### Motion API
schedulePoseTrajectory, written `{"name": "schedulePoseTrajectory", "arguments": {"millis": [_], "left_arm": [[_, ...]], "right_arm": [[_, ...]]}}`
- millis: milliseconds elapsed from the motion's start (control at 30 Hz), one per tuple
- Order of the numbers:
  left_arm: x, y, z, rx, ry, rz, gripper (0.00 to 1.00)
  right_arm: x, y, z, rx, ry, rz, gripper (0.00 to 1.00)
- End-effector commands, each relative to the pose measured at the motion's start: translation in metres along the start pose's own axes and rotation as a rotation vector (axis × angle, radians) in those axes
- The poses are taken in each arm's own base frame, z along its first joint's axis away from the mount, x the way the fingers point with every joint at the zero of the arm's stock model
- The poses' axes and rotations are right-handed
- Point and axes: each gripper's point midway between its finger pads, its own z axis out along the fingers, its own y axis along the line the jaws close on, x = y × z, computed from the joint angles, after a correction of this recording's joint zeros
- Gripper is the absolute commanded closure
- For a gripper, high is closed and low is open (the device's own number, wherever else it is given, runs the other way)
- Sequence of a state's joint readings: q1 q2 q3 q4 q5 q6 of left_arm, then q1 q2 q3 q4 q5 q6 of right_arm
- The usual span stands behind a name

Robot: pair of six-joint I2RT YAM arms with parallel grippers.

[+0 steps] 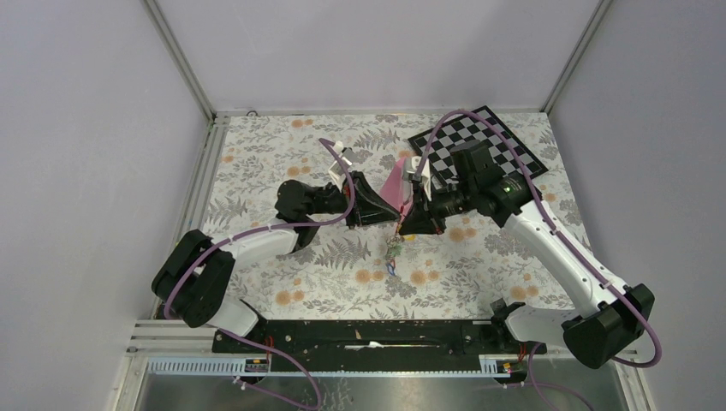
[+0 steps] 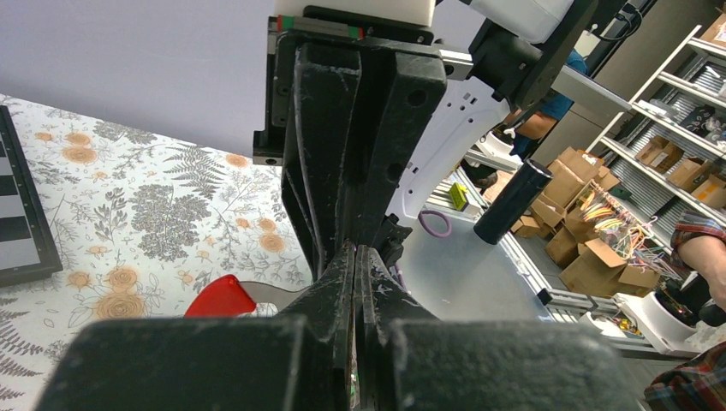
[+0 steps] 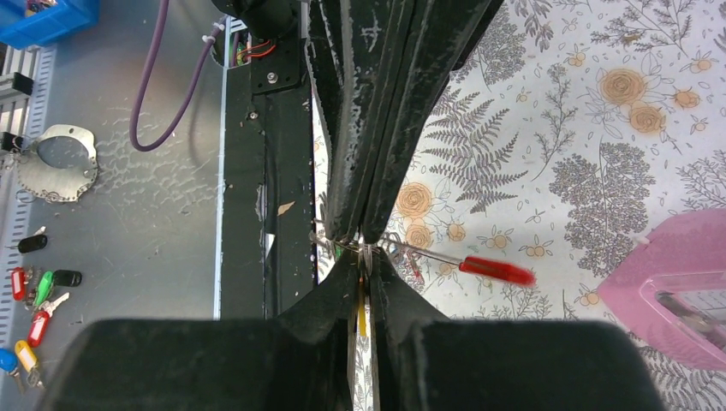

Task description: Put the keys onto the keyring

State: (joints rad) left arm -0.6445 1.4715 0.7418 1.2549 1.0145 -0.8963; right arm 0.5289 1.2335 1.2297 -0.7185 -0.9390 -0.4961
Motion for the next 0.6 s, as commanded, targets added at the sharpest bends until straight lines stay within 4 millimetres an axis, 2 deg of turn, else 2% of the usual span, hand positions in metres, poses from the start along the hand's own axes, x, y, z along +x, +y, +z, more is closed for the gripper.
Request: {"name": "schedulePoseTrajectory", "arguments": {"millis": [0, 233, 567], "left_arm": [[-0.016, -0.010, 0.006, 0.029, -0.072, 0.068, 1.00], [-0.013, -0.010, 0.006, 0.033, -0.068, 0.074, 1.00], [-0.013, -0.012, 0.003, 0.035, -0.060, 0.097, 1.00]], "right_arm": [[-0.011, 0.000, 0.003, -0.034, -0.032, 0.005, 0.93], [-0.015, -0.001, 0.003, -0.034, -0.037, 0.006, 0.93], [-0.012, -0.003, -0.009, 0.041, -0.046, -0.017, 0.94]]}}
